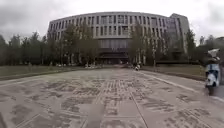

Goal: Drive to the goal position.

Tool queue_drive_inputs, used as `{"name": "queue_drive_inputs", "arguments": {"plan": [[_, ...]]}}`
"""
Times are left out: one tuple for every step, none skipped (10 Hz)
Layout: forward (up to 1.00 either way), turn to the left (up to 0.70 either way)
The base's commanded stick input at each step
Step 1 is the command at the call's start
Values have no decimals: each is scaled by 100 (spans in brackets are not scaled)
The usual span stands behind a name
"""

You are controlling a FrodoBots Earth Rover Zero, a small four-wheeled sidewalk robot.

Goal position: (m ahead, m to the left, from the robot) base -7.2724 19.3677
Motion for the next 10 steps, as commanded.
{"name": "queue_drive_inputs", "arguments": {"plan": [[70,1],[70,1],[70,1],[70,1],[70,1],[70,1],[70,1],[70,1],[70,1],[70,1]]}}
